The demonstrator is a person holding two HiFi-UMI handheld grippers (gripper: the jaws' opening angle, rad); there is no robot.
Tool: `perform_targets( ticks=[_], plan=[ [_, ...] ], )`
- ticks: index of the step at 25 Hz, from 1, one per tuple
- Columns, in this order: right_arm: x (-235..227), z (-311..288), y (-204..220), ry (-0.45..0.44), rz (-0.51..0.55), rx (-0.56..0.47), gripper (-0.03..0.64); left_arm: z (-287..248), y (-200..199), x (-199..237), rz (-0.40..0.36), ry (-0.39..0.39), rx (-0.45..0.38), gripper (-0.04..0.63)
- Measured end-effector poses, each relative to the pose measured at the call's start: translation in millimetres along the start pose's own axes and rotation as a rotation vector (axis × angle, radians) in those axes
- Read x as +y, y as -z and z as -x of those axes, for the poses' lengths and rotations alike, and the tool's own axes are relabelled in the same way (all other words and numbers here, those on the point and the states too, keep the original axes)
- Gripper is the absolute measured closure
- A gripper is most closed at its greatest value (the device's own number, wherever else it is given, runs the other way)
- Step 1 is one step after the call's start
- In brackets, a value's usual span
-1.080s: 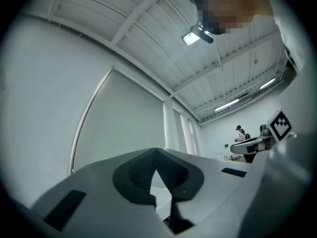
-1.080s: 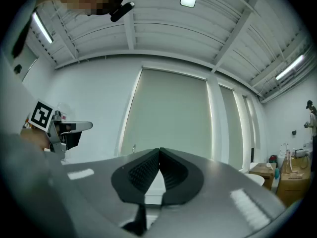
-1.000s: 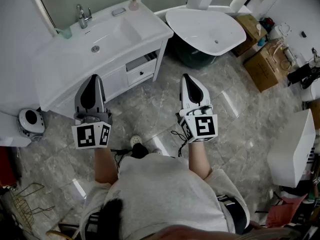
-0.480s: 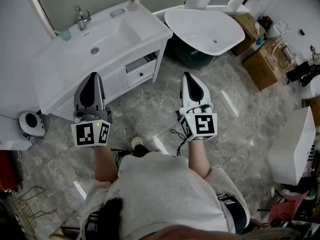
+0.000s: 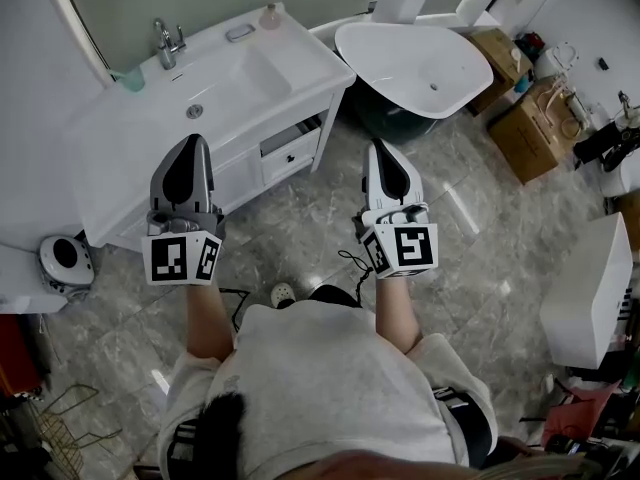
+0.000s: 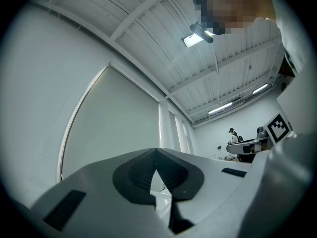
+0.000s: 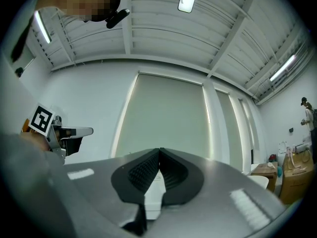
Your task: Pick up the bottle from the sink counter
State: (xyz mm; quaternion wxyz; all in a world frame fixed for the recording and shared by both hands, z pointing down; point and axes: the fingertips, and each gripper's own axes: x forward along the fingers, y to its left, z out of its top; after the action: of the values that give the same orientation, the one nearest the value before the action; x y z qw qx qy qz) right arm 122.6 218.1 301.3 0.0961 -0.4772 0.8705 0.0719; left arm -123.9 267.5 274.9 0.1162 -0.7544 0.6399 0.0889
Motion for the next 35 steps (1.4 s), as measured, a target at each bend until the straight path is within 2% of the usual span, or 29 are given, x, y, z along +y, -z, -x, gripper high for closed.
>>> perform_targets(
  ticks=[5, 13, 23, 35],
  plan=[
    [3.0, -16.5, 11.0, 0.004, -0.001, 0.021, 0.617, -14.3, 8.0, 16.1, 0.013, 0.000, 0.008, 0.588],
    [-16.9, -63.7, 27.4, 0.007, 0.002, 0.029, 0.618, -55.2, 31.5, 41.6, 0.034, -0.025, 0.029, 0.588],
    [-70.1, -170.4, 41.0, -0.036, -0.008, 0.000, 0.617, -157.3, 51.9, 64.1, 0.019, -0.046, 0.013, 0.588],
    [-131.2, -282.4, 57.8, -0.120, -0.010, -0.015, 0.618, -267.1, 73.2, 82.3, -0.012, -0.110, -0.001, 0.588]
  ],
)
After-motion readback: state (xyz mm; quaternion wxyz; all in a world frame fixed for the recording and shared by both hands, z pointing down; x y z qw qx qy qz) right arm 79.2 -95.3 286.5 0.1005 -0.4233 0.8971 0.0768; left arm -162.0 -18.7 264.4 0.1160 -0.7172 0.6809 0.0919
